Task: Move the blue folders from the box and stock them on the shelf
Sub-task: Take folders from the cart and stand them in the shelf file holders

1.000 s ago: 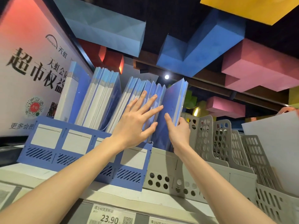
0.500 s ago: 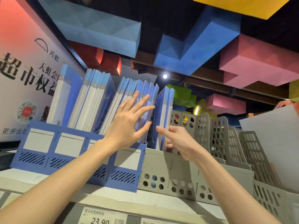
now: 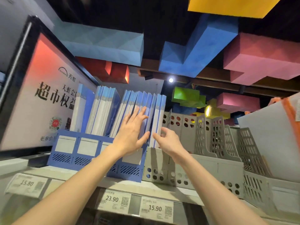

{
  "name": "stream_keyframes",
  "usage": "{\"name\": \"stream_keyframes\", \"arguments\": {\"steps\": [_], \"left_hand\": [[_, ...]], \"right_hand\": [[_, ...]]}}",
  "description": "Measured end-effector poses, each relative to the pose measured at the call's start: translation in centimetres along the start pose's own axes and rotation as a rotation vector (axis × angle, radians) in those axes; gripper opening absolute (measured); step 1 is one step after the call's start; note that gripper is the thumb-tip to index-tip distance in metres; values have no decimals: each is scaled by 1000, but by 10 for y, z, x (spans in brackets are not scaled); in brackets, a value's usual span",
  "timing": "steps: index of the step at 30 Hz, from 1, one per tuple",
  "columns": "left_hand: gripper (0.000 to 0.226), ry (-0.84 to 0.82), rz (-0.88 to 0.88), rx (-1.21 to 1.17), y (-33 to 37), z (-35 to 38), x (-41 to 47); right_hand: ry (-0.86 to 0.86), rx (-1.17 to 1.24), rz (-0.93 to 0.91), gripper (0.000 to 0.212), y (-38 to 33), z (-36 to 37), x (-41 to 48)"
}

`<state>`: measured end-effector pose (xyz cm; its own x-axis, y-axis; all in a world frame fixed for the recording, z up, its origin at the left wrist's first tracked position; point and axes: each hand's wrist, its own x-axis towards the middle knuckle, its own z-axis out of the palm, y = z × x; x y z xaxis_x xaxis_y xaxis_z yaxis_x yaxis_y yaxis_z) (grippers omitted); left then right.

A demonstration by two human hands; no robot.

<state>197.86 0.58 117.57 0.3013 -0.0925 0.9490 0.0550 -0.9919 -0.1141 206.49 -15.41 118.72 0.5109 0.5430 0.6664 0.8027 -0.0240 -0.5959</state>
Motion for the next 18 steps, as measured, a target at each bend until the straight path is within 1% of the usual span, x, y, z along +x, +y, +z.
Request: {"name": "stream_keyframes", "arguments": {"steps": [3, 4, 6, 7, 11, 13, 16, 18], "left_hand": [[44, -42, -82, -59, 22, -24, -20], [41, -49, -113, -72, 28, -33, -28], [36, -28, -187, -82, 44, -55, -47], [34, 2, -235, -87, 53, -66, -55], [23, 104, -431, -114, 102, -121, -118], [19, 100, -541, -119, 124, -155, -161], [26, 121, -705, -109, 149, -201, -223], [18, 109, -795, -65, 165, -230, -265]], "right_hand": [[44, 32, 37, 39, -8, -9, -22], [48, 71, 40, 34, -11, -11, -31], [77, 103, 9, 16, -19, -10, -54], [102, 113, -7, 13, -22, -9, -64], [96, 279, -46, 23, -30, 16, -129], [29, 337, -42, 27, -38, 37, -174], [-116, 433, -41, 31, -58, 66, -242], [-200, 465, -23, 29, -69, 87, -284]]}}
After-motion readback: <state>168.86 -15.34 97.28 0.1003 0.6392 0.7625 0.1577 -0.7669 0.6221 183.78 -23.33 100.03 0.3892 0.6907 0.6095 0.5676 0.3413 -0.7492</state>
